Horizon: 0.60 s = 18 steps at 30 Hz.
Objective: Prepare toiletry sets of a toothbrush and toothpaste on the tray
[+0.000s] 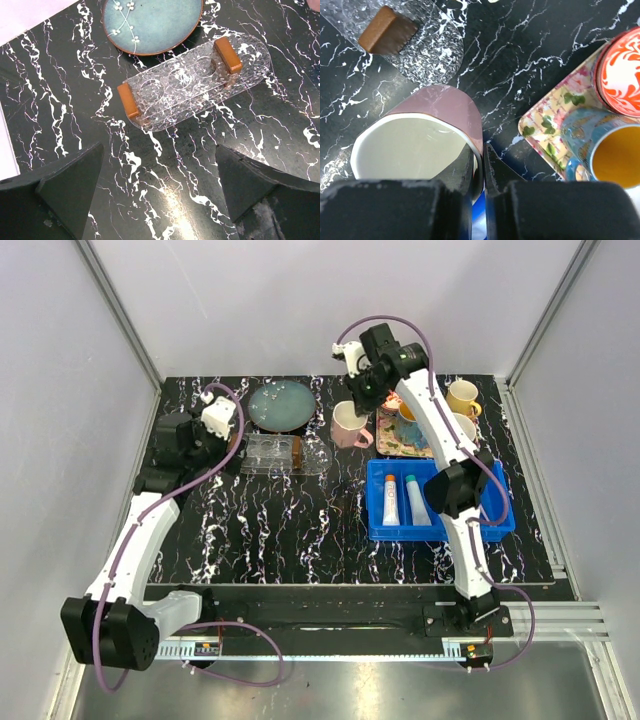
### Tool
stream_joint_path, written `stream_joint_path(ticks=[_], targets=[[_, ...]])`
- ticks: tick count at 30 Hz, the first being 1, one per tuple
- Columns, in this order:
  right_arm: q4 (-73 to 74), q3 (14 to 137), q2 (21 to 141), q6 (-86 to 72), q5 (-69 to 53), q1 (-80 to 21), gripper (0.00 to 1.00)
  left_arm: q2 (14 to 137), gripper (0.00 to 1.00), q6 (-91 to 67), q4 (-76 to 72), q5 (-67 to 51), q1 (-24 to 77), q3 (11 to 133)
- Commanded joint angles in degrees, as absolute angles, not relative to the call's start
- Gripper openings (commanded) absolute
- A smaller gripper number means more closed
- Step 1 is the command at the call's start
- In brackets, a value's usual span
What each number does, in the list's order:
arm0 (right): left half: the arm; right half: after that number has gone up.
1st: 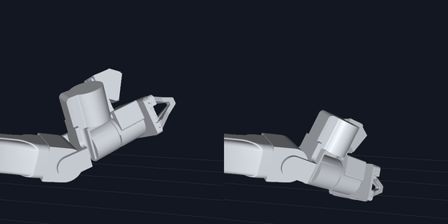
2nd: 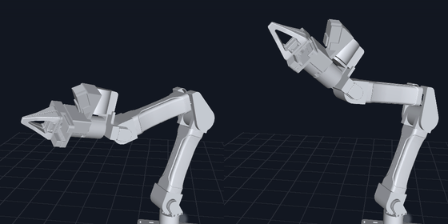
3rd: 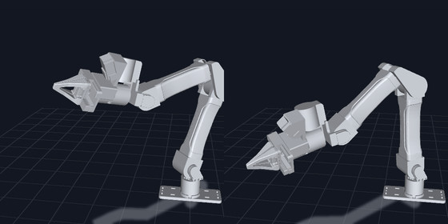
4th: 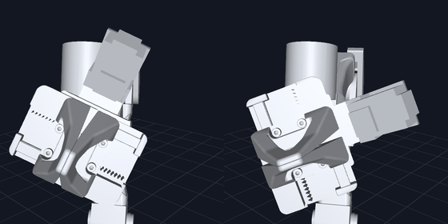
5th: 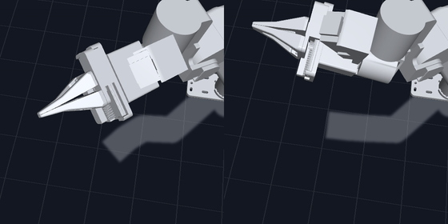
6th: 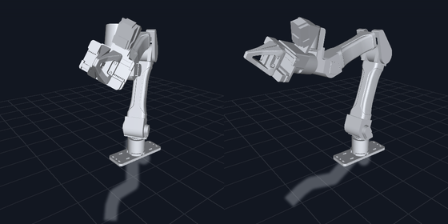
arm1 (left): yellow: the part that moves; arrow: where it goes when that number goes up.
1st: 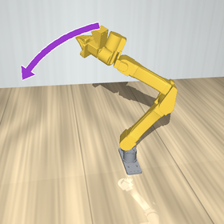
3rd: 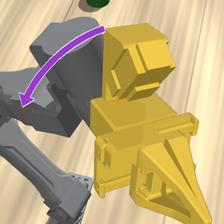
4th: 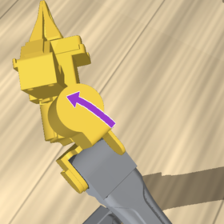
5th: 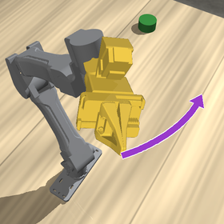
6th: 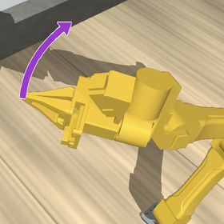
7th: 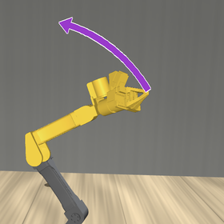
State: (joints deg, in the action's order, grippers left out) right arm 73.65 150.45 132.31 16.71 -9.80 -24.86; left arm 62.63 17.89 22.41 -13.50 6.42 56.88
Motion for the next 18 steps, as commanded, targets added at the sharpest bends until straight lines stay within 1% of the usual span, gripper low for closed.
stream_joint_path(ticks=[1,10,18], targets=[[64.97,150.12,130.87,14.59,-12.39,-26.63,0.0,62.93,0.99,17.4,18.81,-13.8,5.28,56.25],[63.2,153.98,136.92,14.94,-11.78,-30.06,0.0,64.16,0.99,18.11,18.46,-14.5,3.96,55.46],[61.35,154.42,140.09,14.5,-11.25,-31.11,0.0,64.86,0.99,18.9,17.76,-15.2,3.34,55.28]])
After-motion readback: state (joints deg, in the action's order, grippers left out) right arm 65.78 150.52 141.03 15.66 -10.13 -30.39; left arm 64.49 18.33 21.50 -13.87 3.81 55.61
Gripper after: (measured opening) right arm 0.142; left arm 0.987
